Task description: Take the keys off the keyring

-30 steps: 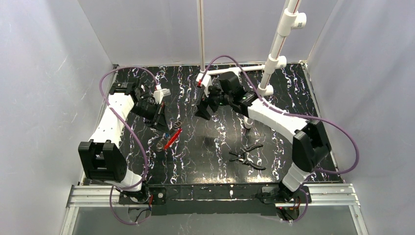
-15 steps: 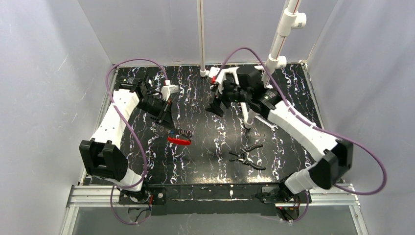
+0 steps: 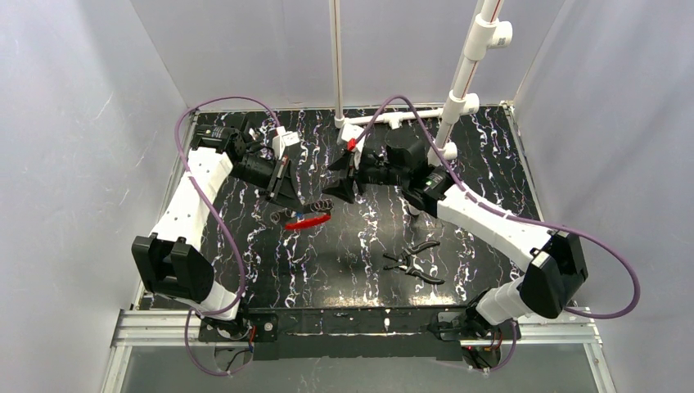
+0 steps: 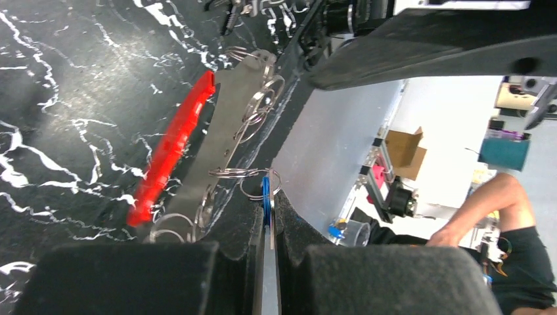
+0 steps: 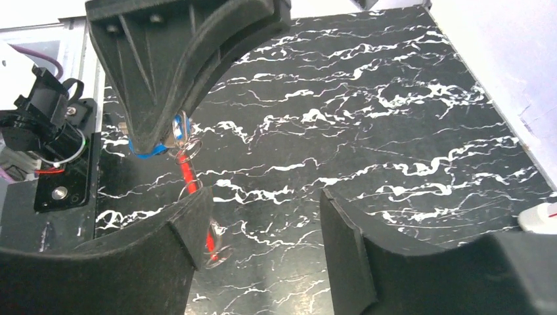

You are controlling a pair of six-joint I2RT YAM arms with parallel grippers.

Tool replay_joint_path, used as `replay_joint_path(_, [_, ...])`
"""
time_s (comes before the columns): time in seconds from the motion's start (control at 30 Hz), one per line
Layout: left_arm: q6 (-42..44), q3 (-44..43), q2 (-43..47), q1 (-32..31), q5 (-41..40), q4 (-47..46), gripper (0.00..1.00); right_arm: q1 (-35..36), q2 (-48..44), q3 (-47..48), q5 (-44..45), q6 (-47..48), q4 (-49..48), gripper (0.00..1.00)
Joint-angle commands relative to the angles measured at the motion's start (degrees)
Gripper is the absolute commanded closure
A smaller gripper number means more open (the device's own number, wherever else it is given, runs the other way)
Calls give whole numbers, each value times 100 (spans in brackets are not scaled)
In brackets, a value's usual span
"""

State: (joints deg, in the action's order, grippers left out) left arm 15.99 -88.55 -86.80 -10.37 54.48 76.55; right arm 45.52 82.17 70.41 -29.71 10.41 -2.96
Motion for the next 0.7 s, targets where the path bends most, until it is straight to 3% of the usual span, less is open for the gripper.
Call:
replay_joint_path(0.0, [-74,-3,93,-34,868,85,100,135,-63,-415,-24,-416,-1353,33])
replay_joint_path(0.27, [52,367,132,-33,1696,169,100,340,-449,-1267,-356,-109,-2105,40])
replay_joint_path(0.67, [463,725,152,-30,1829,267,100,551,-740,-1809,-238,-201,-2699,41])
